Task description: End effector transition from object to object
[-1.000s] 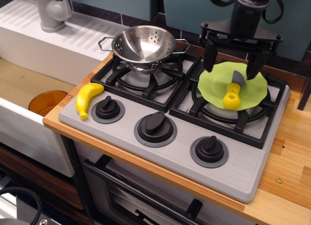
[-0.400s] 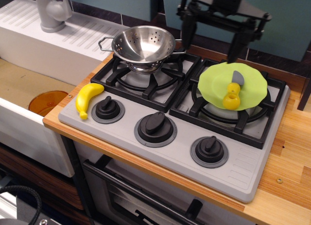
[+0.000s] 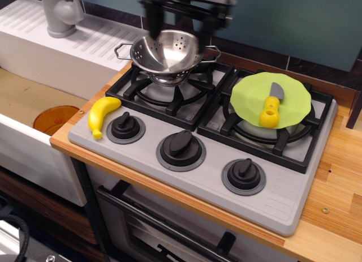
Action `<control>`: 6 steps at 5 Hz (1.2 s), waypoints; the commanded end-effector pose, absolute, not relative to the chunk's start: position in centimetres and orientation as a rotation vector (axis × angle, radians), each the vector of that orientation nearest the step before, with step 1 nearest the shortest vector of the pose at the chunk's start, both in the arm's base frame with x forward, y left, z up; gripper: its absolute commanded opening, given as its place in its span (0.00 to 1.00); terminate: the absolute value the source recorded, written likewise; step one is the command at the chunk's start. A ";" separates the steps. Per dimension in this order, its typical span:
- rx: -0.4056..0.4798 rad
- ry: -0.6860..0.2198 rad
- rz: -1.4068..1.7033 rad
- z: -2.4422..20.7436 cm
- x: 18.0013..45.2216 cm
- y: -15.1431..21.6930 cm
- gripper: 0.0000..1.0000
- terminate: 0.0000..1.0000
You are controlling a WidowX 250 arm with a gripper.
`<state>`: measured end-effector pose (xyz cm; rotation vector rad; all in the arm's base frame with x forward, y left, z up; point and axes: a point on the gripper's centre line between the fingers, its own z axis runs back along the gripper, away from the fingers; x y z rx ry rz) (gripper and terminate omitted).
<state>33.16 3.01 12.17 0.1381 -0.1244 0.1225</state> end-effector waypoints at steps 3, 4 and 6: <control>0.155 -0.230 0.075 11.7 31.6 10.1 1.00 0.00; 0.171 -0.244 0.071 10.3 30.2 11.7 1.00 0.00; 0.150 -0.299 0.073 6.0 27.9 12.9 1.00 0.00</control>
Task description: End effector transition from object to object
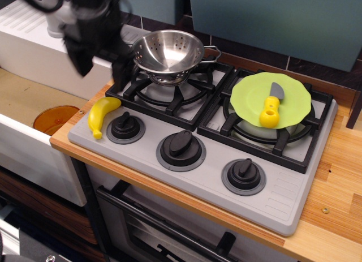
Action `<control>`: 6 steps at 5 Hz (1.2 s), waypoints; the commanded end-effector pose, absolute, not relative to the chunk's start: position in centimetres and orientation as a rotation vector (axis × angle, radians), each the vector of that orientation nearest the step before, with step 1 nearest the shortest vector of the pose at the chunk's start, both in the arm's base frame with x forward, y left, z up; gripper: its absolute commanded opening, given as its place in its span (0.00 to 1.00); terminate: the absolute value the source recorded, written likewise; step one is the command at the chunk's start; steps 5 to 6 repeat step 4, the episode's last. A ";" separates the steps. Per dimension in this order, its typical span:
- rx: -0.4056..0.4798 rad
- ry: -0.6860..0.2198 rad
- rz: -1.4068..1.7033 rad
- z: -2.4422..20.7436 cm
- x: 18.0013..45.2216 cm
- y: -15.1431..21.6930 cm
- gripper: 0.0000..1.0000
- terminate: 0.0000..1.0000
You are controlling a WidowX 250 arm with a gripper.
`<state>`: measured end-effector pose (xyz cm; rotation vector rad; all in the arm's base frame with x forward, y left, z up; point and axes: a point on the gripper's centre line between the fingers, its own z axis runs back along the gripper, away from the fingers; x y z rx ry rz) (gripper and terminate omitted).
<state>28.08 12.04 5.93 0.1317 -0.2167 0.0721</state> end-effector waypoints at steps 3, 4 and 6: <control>0.123 -0.314 0.077 3.3 27.5 12.0 1.00 0.00; 0.123 -0.314 0.077 3.3 27.5 12.0 1.00 1.00; 0.123 -0.314 0.077 3.3 27.5 12.0 1.00 1.00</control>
